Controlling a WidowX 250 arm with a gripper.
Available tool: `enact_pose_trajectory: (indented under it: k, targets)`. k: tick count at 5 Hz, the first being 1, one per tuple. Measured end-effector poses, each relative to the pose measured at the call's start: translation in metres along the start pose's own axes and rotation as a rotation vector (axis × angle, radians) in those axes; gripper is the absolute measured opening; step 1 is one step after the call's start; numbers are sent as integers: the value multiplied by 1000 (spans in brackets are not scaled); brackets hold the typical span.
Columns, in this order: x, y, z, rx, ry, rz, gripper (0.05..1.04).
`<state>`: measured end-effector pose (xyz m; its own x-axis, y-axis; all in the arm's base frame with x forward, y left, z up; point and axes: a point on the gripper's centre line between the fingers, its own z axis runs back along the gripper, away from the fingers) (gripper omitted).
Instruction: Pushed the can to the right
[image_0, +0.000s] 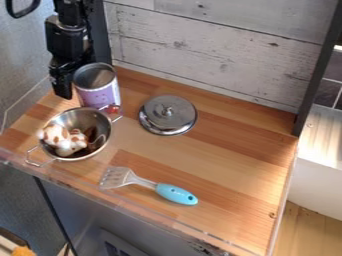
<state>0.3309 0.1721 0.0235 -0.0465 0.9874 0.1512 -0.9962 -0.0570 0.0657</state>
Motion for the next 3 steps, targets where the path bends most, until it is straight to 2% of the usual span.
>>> enact_pose_trajectory:
  k: [1,3]
  targets:
    - [-20,-1,3,-8,22,-32,999]
    - [-33,3,5,-14,39,-34,999]
